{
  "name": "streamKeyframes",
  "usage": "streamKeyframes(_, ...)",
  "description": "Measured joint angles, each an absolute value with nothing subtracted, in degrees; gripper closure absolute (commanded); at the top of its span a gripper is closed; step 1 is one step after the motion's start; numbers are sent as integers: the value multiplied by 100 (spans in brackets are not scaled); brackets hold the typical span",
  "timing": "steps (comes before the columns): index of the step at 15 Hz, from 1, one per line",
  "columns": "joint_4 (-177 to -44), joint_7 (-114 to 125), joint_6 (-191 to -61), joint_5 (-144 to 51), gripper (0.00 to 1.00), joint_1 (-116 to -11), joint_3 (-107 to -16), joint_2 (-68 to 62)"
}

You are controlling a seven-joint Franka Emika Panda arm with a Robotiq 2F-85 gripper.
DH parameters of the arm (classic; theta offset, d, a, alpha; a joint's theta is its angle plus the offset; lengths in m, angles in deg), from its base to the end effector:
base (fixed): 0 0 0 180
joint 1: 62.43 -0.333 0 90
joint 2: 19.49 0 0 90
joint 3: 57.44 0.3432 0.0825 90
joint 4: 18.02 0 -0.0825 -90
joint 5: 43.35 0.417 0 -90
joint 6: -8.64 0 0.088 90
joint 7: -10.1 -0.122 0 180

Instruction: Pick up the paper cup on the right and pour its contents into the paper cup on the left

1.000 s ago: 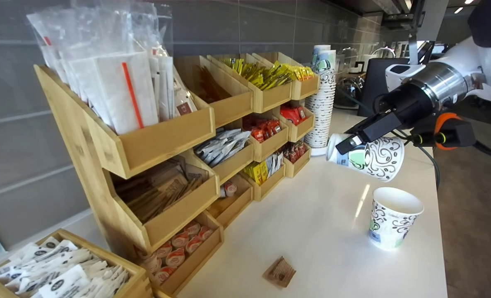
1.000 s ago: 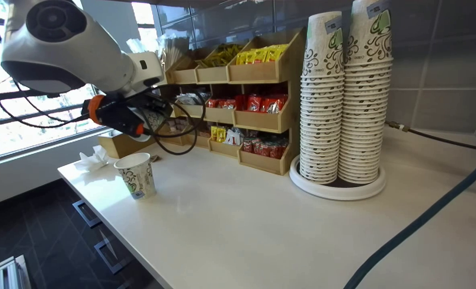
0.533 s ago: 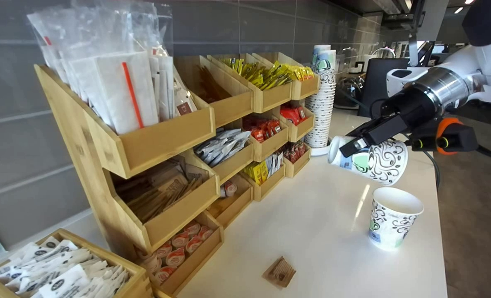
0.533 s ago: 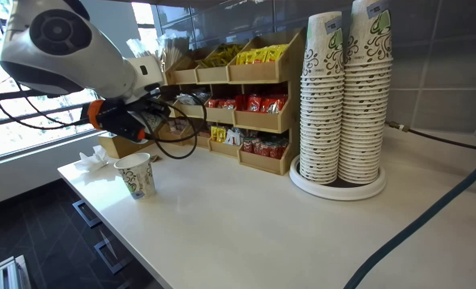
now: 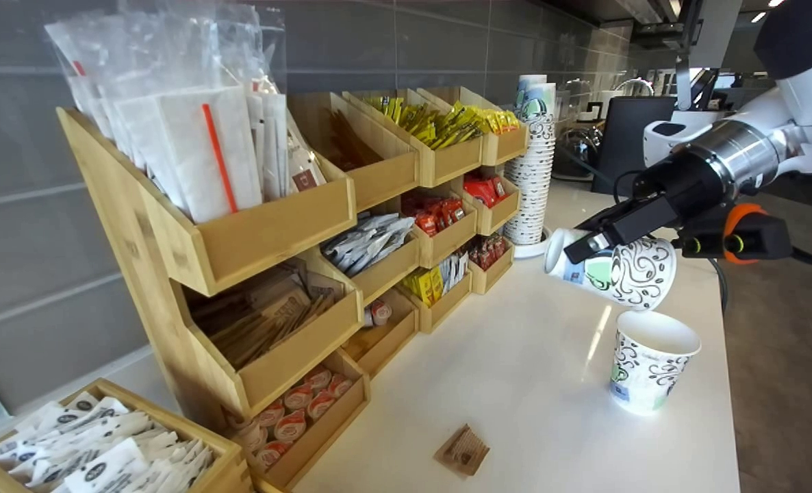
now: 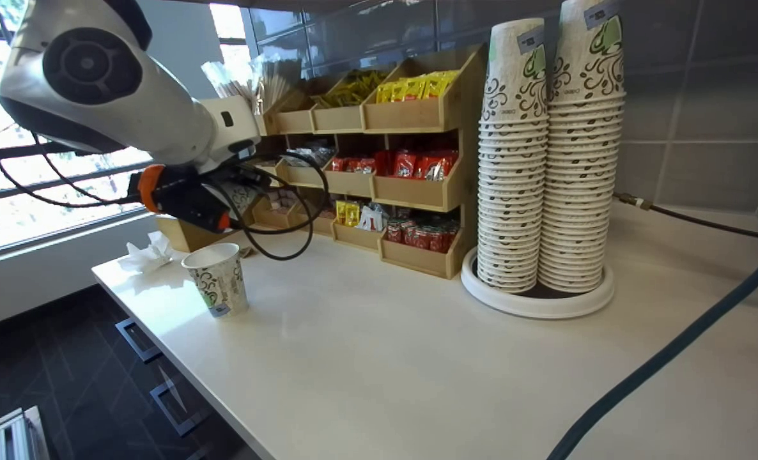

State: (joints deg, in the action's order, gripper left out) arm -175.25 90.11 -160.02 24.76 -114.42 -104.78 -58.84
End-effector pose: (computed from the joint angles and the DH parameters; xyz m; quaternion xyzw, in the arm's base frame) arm 0.4158 -0.0025 0.3776 -0.8579 -0.1226 -0.3994 0.2992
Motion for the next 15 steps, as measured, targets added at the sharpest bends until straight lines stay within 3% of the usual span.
streamKeyframes(15,-17520,11214,-15985,4281,58,-11430,-10445,-5905)
